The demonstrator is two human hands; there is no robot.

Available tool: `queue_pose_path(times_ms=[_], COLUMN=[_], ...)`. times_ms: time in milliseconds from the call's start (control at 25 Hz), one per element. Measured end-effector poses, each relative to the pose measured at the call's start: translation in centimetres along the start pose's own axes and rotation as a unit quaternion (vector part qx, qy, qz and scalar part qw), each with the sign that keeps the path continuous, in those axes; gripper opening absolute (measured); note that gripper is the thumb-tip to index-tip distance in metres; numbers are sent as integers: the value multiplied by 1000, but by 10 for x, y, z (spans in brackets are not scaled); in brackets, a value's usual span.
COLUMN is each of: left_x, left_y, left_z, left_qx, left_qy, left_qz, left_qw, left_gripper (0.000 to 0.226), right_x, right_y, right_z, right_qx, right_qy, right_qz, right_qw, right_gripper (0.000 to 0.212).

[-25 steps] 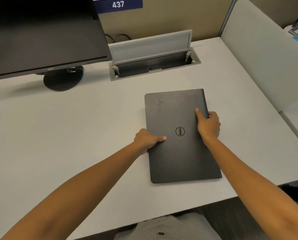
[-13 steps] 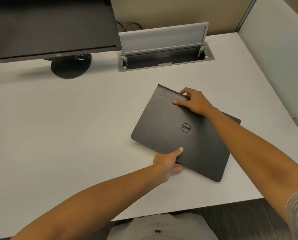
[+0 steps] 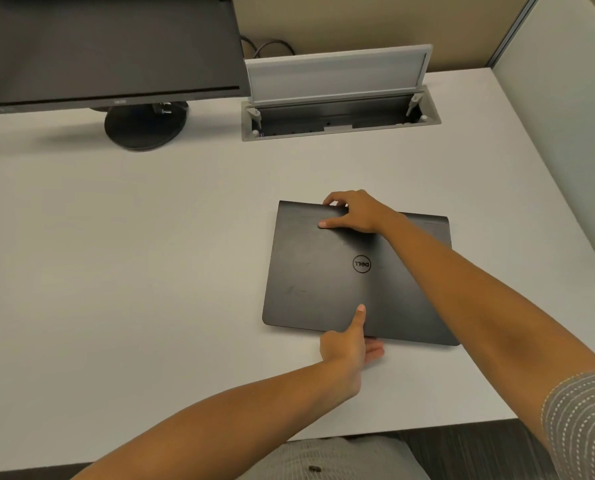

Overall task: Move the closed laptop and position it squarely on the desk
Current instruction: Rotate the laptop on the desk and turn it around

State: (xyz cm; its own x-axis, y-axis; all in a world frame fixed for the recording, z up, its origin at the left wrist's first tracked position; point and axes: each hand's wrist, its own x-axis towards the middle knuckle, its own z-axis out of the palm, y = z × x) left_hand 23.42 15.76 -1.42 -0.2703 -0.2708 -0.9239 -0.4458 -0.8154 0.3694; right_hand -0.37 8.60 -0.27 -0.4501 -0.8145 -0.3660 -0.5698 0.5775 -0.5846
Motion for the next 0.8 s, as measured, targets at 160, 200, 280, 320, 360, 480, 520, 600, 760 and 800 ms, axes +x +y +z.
queue_pose_path(times_ms=[160, 200, 280, 320, 360, 480, 520, 600, 760, 800], left_x=[-3, -4, -4, -4, -4, -7, -9, -14, -18, -13], left_y=[2, 2, 3, 3, 3, 5, 8, 15, 38, 48], left_z=[1, 1, 1, 1, 2, 5, 5, 1, -7, -10], left_qx=[1, 5, 15, 17, 17, 30, 40, 88, 362, 463], left_qy=[1, 0, -1, -1, -1, -3, -8, -56, -198, -184], left_qz=[4, 4, -3, -8, -10, -14, -21, -52, 129, 272], left_qw=[1000, 1000, 1000, 1000, 1000, 999, 999, 993, 902, 823], left_gripper=[63, 64, 65, 64, 63, 60, 59, 57, 33, 26], right_x=[3, 3, 4, 4, 4, 3, 3, 1, -11, -15], right_y=[-3, -4, -6, -6, -7, -11, -12, -13, -15, -13], right_z=[-1, -1, 0, 2, 3, 4, 4, 5, 7, 8], right_qx=[-13, -16, -21, -22, -25, -35, -39, -45, -44, -33], right_qy=[12, 13, 18, 22, 26, 26, 27, 33, 63, 70], right_qz=[-6, -4, 0, 1, 1, 7, 10, 13, 2, -1], right_qw=[1000, 1000, 1000, 1000, 999, 999, 999, 998, 997, 997], right_gripper=[66, 68, 70, 71, 72, 76, 76, 74, 66, 66])
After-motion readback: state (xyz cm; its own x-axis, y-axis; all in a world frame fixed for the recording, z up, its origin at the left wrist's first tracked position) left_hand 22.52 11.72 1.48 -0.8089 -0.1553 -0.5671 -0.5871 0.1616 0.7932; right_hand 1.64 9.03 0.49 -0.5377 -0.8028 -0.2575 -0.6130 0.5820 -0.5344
